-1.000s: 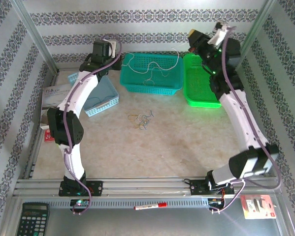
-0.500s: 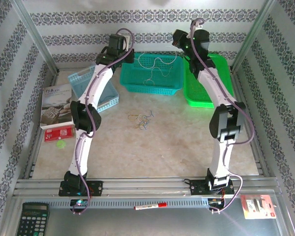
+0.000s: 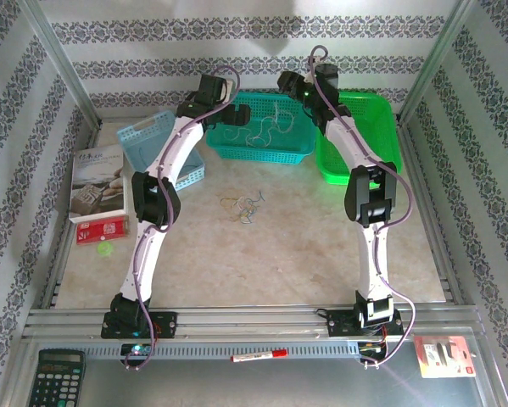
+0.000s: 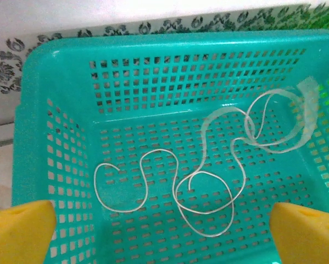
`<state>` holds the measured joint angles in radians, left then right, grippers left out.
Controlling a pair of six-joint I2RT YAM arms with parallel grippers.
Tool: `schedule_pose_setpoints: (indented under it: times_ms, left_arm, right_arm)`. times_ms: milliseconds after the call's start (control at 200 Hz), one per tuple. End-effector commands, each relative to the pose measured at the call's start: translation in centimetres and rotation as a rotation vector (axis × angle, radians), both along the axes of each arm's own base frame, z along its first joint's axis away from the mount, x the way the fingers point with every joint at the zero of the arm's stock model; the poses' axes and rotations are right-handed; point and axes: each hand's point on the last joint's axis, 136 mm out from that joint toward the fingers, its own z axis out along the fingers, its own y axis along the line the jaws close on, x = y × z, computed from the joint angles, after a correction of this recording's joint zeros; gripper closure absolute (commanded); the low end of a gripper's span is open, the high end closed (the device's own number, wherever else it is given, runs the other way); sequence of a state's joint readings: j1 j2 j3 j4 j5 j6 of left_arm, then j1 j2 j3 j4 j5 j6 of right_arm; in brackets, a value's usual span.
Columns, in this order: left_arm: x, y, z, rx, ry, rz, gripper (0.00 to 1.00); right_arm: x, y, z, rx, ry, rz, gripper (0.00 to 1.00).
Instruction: Untangle the cables
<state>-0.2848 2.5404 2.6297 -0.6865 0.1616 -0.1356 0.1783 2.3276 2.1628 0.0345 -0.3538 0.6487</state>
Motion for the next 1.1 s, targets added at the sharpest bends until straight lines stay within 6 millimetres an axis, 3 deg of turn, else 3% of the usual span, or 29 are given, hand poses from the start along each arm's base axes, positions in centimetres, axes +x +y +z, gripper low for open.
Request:
schedule_pose_setpoints:
  times_ms: [0,225,475,789,989,1099]
  left_arm:
    - [-1.6,-0.9,4.0,0.003,-0.038,-0.045,0.0]
    - [-3.9,-2.0,8.7,-0.022,-0.081,-0.066,0.0]
    - [-7.4,-3.0,11.4,-0.019,-0.078,-0.072,0.0]
    - [-13.8,-1.5,15.1,-0.159,-0.207,-0.049,0.0]
    - [-18.9,1.0,14.2,-0.208,-0.258,-0.007,0.0]
    - [-21.3,2.4,12.5,-0.228,-0.253,0.034,0.0]
  right_arm:
    - [-1.7,-0.4,4.2,0.002,-0.066,0.032,0.41]
    - [-4.8,-0.7,7.9,-0.033,-0.114,0.039,0.34]
    - [-10.5,-0.7,9.0,-0.066,-0.115,0.041,0.35]
    - [-18.0,-0.9,7.2,-0.079,-0.075,0.057,0.35]
    - [-21.8,1.2,4.8,-0.125,-0.041,0.123,0.35]
    - [-23.9,3.6,1.7,-0.168,0.017,0.193,0.36]
